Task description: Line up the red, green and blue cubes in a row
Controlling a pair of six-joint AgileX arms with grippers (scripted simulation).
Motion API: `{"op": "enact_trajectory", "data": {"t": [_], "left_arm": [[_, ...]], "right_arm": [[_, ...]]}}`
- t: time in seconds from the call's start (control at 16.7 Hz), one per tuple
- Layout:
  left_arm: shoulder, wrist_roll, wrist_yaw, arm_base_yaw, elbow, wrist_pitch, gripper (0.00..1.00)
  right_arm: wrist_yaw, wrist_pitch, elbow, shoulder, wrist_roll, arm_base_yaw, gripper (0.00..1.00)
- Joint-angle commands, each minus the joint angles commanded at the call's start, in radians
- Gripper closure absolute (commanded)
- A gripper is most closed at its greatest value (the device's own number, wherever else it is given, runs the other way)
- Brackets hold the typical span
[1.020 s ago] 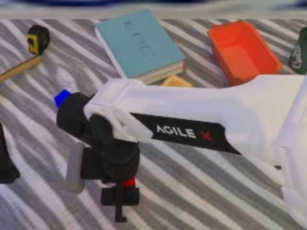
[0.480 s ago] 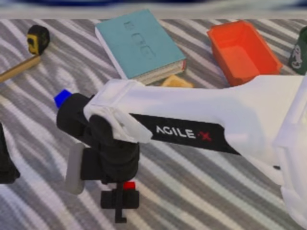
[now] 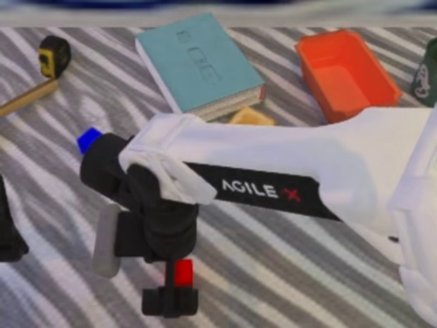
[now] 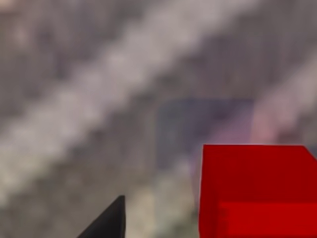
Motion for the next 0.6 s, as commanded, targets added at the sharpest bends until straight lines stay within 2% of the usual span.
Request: {"op": "enact_trajectory", "data": {"t": [0.36,0.6], "left_arm": [[0.0,0.0,0.0,0.0,0.0,0.0,0.0],[0.0,0.0,0.0,0.0,0.0,0.0,0.0]], "right_arm": [[0.0,-0.018,0.017,-0.003,-0.003,0.002,0.0],[-0.001,-0.153,0.121,-0.027,-0.004,0.003,0.0]]}}
